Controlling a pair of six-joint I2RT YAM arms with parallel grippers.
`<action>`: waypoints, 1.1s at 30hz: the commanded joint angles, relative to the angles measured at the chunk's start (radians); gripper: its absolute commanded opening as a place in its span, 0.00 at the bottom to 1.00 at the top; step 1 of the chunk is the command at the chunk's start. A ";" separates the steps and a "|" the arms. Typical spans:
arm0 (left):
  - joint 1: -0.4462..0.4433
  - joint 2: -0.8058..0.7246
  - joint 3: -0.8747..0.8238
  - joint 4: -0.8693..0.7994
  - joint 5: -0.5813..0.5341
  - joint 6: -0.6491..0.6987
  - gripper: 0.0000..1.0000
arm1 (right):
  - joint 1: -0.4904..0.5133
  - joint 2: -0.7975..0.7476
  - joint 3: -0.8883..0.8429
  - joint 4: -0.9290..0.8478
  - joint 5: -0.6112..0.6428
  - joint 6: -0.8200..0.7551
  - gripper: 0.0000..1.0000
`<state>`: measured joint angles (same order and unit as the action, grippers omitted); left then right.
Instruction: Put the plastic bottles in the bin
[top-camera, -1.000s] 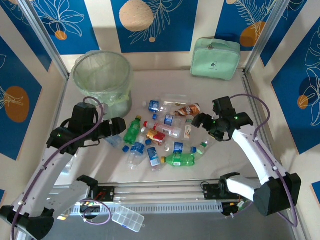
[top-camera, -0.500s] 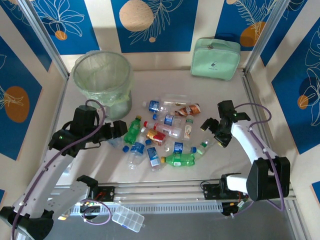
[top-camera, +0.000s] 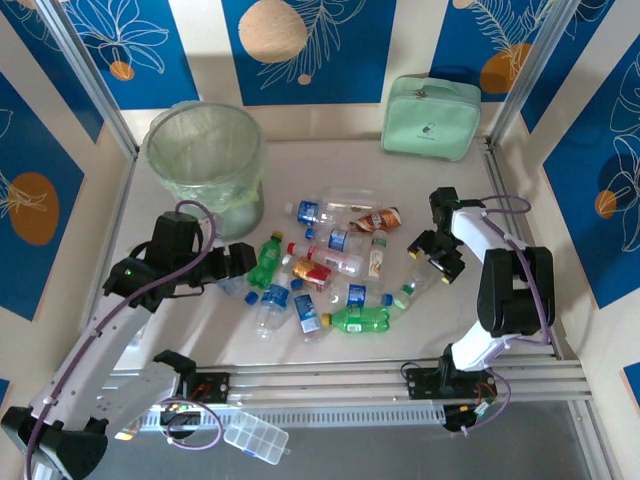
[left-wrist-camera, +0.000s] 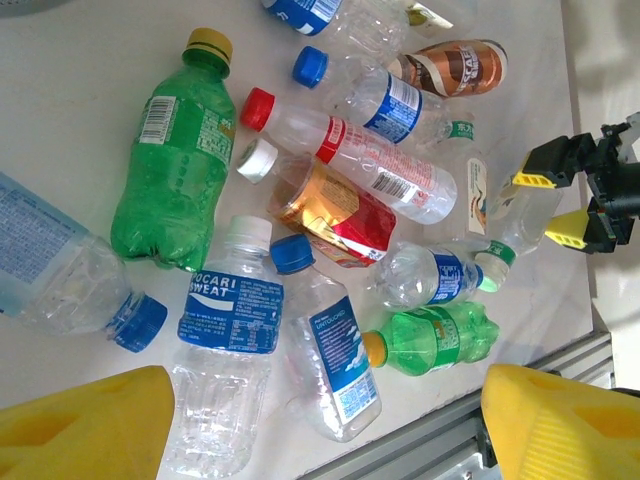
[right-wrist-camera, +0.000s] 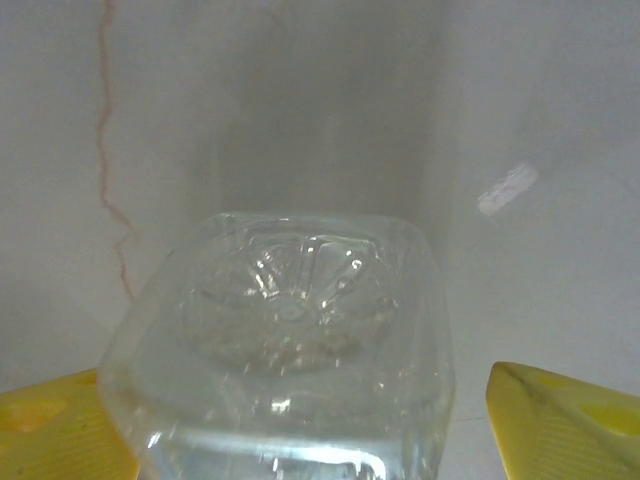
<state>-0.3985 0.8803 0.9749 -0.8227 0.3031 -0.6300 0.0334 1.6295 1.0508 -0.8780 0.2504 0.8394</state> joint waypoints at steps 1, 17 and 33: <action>-0.008 -0.006 -0.004 -0.011 -0.018 0.003 0.80 | -0.004 0.026 0.002 0.020 -0.073 0.025 0.85; -0.009 0.008 0.029 0.016 0.067 0.032 0.80 | -0.011 0.016 -0.008 0.009 -0.030 0.030 0.54; -0.038 0.050 0.132 0.143 0.181 0.020 0.82 | 0.090 -0.312 0.153 -0.041 -0.054 0.042 0.49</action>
<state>-0.4114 0.9215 1.0779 -0.7643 0.4007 -0.6022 0.0898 1.3930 1.1641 -0.9108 0.2550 0.8833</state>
